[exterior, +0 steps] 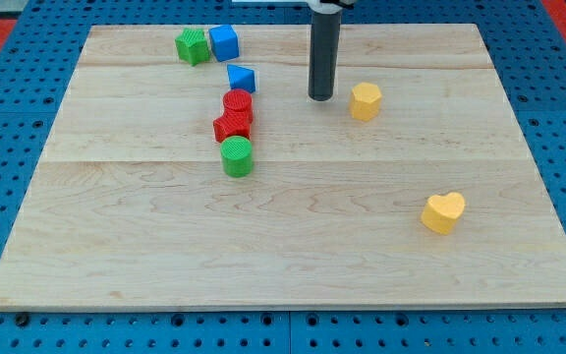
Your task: Push the yellow hexagon into yellow heart
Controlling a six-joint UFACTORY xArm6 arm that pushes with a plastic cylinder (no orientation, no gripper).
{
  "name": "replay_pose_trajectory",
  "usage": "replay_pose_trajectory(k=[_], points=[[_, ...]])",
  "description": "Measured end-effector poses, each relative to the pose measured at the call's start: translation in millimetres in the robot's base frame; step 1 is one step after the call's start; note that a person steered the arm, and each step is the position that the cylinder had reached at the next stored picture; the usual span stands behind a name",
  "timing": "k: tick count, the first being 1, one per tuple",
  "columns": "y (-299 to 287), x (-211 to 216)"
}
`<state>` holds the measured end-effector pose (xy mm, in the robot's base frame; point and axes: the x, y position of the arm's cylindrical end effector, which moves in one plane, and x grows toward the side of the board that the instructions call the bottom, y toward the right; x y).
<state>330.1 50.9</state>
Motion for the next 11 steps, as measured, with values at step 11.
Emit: replay_pose_trajectory(k=[11], points=[[120,114]])
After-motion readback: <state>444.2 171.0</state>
